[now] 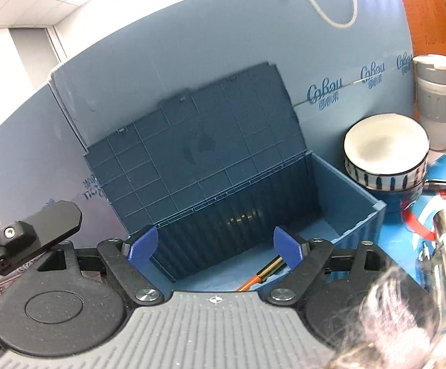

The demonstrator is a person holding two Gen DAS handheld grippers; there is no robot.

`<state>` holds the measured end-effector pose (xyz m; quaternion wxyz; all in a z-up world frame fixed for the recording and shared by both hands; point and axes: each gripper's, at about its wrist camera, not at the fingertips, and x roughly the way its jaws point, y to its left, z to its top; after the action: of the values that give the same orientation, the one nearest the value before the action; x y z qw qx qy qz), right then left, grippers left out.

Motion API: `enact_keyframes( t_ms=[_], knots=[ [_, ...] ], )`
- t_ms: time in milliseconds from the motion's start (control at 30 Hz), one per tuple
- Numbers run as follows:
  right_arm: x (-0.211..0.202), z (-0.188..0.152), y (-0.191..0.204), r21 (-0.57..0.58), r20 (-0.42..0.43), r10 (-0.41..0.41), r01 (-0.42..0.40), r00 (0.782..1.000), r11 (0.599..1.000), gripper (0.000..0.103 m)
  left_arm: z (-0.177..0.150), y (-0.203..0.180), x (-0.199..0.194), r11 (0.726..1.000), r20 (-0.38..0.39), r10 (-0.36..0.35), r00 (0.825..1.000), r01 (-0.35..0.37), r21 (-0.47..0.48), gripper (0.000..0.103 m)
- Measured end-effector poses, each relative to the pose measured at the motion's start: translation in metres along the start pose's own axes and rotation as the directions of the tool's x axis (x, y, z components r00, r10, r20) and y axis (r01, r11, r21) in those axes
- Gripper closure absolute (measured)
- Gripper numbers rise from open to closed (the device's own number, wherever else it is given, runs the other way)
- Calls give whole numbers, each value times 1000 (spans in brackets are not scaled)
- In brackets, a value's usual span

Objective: Organize rigid objects
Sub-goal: 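Open the right gripper to drop the orange pen into the box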

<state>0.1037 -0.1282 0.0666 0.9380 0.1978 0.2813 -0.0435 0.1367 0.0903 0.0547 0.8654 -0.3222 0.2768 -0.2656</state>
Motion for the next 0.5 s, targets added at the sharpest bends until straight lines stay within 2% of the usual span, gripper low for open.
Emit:
enact_keyframes(
  t_ms=[100, 233, 500],
  knots=[
    [-11, -1, -4, -8, 42, 0, 1, 999, 1000, 9, 0, -5, -5, 1000, 24, -1, 1000, 1, 15, 0],
    [-29, -3, -10, -20, 127, -16, 19, 992, 1000, 5, -3, -15, -10, 997, 63, 42, 997, -46, 59, 0],
    [-67, -5, -28, -22, 266, -15, 21, 964, 1000, 0, -13, -36, -6, 987, 47, 40, 998, -47, 154, 0]
  ],
)
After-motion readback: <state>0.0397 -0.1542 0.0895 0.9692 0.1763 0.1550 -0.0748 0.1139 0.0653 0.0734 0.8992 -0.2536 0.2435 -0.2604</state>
